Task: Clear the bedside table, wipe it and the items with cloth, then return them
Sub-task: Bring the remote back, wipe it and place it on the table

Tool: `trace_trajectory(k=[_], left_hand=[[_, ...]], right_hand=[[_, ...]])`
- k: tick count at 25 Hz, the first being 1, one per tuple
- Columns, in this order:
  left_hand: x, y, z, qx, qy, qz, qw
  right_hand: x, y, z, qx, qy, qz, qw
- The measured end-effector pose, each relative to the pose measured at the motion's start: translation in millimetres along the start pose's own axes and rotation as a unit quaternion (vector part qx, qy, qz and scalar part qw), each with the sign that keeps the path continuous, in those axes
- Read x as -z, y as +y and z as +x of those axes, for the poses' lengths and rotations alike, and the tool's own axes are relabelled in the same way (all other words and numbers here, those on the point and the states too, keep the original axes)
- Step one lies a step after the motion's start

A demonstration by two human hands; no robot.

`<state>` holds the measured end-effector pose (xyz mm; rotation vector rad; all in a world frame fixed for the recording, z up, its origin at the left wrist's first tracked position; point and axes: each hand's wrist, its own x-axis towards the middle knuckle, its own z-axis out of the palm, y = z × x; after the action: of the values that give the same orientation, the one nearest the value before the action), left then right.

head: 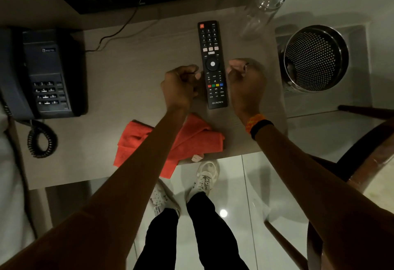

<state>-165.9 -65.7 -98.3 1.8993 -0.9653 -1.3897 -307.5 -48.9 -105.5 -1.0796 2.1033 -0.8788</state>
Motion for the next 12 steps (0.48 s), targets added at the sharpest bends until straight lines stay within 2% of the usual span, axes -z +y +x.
trace_trajectory(k=[2,5,8,10,12], left_hand=[[26.6,-4.3,-15.5,-0.055,-0.013,0.041,0.998],[87.8,-27.6,-43.7,-0.164,-0.017,0.204,0.965],[150.7,-69.1,-68.3,-0.277,-0.070,0.385,0.878],[180.0,-97.3,-80.0,-0.327,-0.135,0.455,0.817],[199.2,-123.2,-86.2,-0.358,-0.195,0.519,0.751]], right_hand=[[5.3,-5.4,-22.3,0.067,0.005,-0.020,0.998],[3.1,-12.3,-80.7,0.182,-0.063,-0.069,0.979],[-11.3,-4.4,-140.4,0.308,-0.201,-0.173,0.914],[-21.1,8.6,-165.4,0.349,-0.286,-0.239,0.860],[-31.1,24.3,-178.8,0.368,-0.322,-0.295,0.821]])
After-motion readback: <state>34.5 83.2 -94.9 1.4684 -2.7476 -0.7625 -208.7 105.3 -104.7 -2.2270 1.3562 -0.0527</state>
